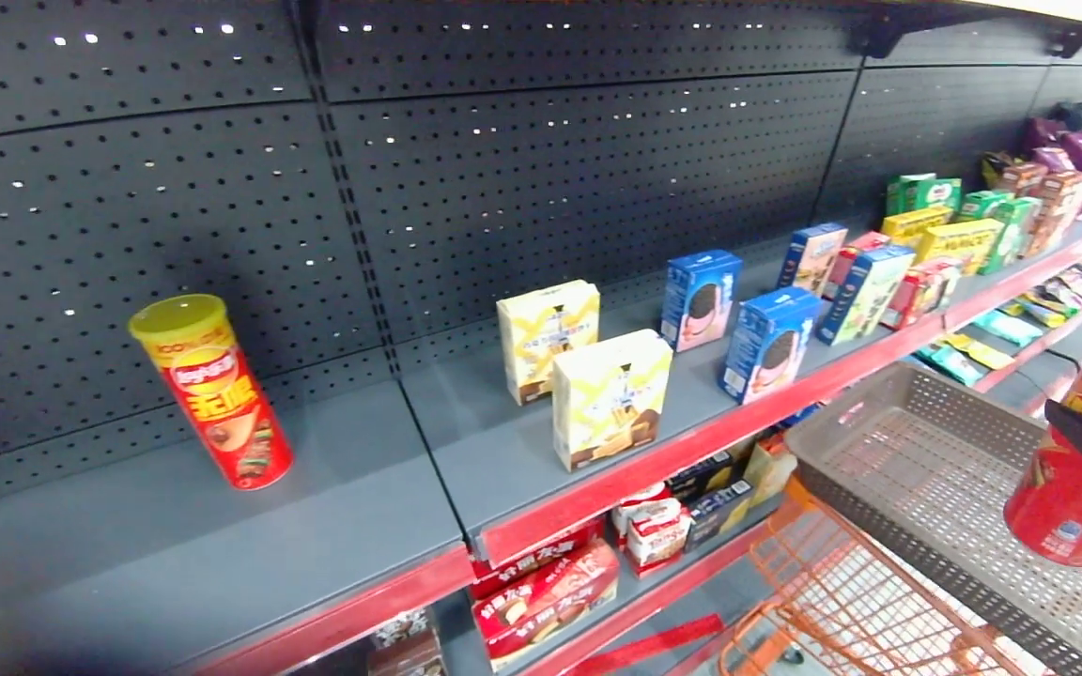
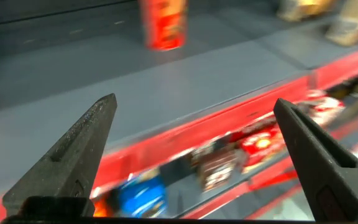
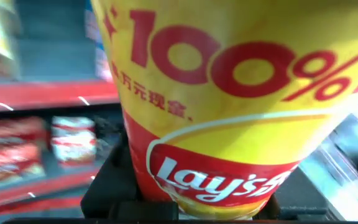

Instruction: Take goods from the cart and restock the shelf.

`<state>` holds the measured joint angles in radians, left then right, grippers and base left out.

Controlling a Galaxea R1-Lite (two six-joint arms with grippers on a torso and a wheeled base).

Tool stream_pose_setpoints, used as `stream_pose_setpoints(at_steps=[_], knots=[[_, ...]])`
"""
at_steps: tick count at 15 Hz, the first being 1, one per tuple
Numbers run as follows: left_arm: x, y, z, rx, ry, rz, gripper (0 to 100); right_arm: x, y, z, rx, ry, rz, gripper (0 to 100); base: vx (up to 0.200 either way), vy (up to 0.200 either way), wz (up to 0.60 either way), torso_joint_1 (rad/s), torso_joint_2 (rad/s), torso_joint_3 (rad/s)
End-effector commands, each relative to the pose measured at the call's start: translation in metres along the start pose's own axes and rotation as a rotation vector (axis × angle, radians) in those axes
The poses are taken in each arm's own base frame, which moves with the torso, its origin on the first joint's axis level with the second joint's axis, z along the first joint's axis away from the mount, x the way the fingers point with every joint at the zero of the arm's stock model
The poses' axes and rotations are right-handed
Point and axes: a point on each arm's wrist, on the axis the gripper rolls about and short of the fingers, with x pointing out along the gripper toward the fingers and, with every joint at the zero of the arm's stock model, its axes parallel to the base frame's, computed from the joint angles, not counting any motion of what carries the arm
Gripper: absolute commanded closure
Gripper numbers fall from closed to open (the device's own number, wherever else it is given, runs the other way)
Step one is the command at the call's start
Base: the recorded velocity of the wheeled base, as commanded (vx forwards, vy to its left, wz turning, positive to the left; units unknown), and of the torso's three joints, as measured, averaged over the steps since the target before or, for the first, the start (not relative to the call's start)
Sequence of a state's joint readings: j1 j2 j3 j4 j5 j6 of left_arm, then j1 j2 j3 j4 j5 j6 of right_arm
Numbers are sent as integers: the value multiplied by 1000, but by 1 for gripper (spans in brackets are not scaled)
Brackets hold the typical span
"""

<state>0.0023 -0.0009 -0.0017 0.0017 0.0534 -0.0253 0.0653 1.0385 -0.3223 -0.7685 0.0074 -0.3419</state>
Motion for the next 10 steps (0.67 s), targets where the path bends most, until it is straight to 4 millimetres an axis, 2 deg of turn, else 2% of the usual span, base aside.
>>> stream_pose_setpoints(at_steps=[1,6,10], knots=[[0,0,0,-1,1,1,0,0,1,1,0,-5,9,100,0,0,600,-2,2,7],[0,0,0,-1,1,0,0,-5,2,1,1,-15,15,100,0,0,600,0,2,2],[0,0,0,-2,1,3,0,-6,3,1,1,-21,19,100,0,0,0,0,0,0]])
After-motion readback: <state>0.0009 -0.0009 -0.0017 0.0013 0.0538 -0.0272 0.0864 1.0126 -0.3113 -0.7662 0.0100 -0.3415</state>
